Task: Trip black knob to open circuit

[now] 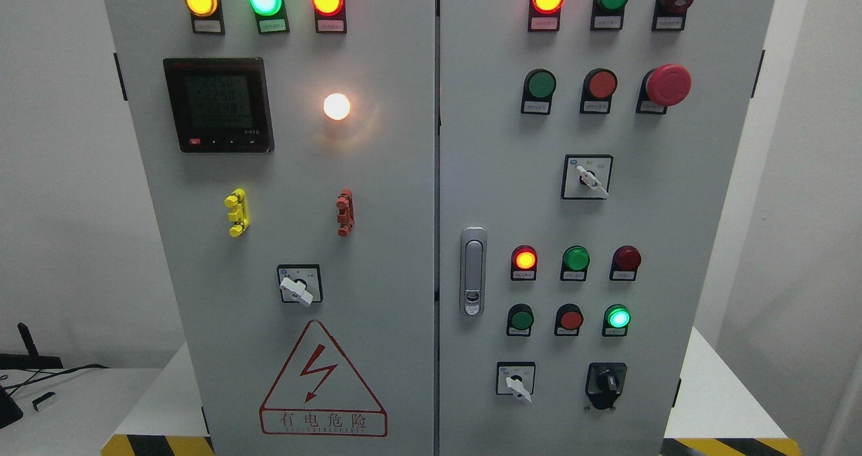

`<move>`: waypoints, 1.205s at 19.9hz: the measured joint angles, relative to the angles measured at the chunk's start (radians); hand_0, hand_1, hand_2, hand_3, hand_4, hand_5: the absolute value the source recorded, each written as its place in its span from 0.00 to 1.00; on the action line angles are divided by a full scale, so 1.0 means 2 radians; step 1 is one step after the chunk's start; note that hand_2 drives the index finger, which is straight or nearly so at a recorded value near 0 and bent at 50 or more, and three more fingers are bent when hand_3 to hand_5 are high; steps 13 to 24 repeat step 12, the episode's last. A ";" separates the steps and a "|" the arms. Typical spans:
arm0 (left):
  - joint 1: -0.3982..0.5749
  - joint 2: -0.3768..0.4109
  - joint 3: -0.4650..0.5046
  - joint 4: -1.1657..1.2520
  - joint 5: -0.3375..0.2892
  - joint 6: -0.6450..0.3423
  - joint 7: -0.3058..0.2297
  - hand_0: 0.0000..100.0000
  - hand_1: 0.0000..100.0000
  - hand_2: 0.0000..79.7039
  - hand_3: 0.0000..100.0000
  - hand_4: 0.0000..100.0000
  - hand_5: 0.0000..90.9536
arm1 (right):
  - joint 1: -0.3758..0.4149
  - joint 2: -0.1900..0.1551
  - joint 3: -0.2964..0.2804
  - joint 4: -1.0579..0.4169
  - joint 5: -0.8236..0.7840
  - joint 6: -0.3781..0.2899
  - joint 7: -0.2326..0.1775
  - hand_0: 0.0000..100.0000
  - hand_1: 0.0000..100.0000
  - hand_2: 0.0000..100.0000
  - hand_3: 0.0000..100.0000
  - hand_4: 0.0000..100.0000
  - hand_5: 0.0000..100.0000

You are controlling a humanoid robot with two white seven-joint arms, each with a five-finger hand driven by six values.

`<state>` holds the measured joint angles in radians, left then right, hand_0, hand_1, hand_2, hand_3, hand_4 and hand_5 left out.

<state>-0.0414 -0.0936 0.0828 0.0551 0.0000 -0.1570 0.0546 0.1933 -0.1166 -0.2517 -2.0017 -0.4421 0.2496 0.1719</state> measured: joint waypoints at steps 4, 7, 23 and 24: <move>0.000 0.000 0.000 0.000 0.000 0.000 0.000 0.12 0.39 0.00 0.00 0.00 0.00 | 0.006 -0.003 -0.009 -0.009 -0.005 0.000 0.000 0.00 0.00 0.14 0.26 0.22 0.23; 0.000 0.000 0.000 0.000 0.000 0.000 0.000 0.12 0.39 0.00 0.00 0.00 0.00 | 0.009 -0.004 -0.013 -0.014 -0.006 0.000 0.000 0.00 0.00 0.14 0.26 0.22 0.23; 0.000 0.000 0.000 0.000 0.000 0.000 0.000 0.12 0.39 0.00 0.00 0.00 0.00 | 0.012 -0.006 -0.016 -0.020 -0.008 0.000 0.000 0.00 0.00 0.14 0.25 0.22 0.23; 0.000 0.000 0.000 0.000 0.000 0.000 0.000 0.12 0.39 0.00 0.00 0.00 0.00 | 0.012 -0.006 -0.016 -0.020 -0.008 0.000 0.000 0.00 0.00 0.14 0.25 0.22 0.23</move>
